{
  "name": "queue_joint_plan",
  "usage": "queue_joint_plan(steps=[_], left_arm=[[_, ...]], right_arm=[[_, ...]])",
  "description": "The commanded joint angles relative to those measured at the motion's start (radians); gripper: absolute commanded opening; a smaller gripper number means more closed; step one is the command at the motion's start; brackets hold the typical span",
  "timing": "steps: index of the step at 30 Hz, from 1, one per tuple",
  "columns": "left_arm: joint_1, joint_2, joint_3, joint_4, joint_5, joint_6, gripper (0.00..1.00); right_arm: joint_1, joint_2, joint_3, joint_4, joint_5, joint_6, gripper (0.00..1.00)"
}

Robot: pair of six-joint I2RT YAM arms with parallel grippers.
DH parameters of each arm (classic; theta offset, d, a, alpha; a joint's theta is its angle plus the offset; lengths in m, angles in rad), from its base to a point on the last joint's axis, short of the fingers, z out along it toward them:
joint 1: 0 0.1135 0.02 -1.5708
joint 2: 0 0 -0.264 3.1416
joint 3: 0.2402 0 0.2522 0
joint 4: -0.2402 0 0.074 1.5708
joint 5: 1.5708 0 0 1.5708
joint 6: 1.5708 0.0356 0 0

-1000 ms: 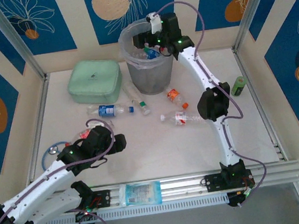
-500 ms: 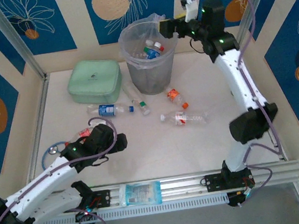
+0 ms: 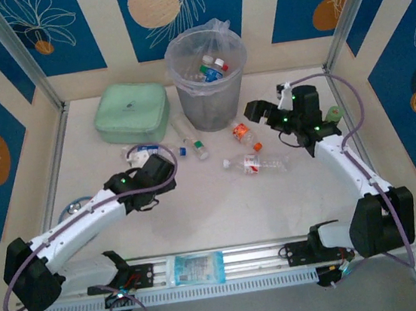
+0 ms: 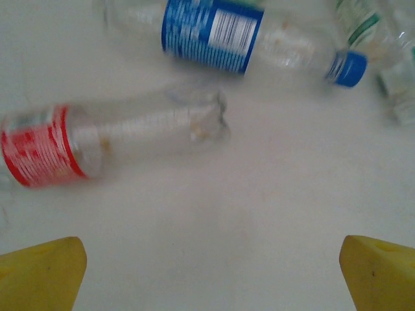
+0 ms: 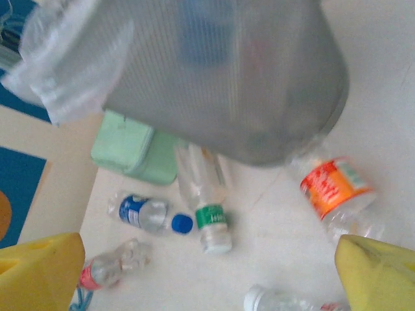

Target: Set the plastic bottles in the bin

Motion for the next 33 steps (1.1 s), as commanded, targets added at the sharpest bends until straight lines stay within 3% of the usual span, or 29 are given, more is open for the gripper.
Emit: queue_joint_plan(steps=[1,3,6,13,18,22,33], left_arm=[[0.012,0.039,0.096,-0.040,-0.014,0.373,1.00],[0.019,0.148,0.193,-0.198,0.009,0.489,0.99],[0.019,0.302,0.294,-0.384,-0.081,0.568,0.99],[0.144,0.344,0.239,-0.190,-0.063,0.722,0.99],[0.321,0.368,0.219,-0.100,0.111,0.789,0.99],[0.403,0.397,0.191,-0.078,0.156,0.804,0.99],[0.475,0.463,0.082,-0.039,0.242,0.715,0.98]], right_arm=[[0.021,-0.024,-0.014,0.021,0.031,0.016,0.99],[0.011,-0.018,-0.003,0.002,0.021,0.007,0.99],[0.011,-0.034,-0.009,0.011,0.023,0.002,0.99],[-0.004,-0.092,-0.018,-0.028,0.042,-0.030,0.99],[-0.036,-0.145,-0.039,-0.049,0.061,-0.040,0.99],[-0.058,-0.173,-0.054,-0.053,0.061,-0.040,0.99],[-0.067,-0.172,-0.062,-0.039,0.056,-0.033,0.99]])
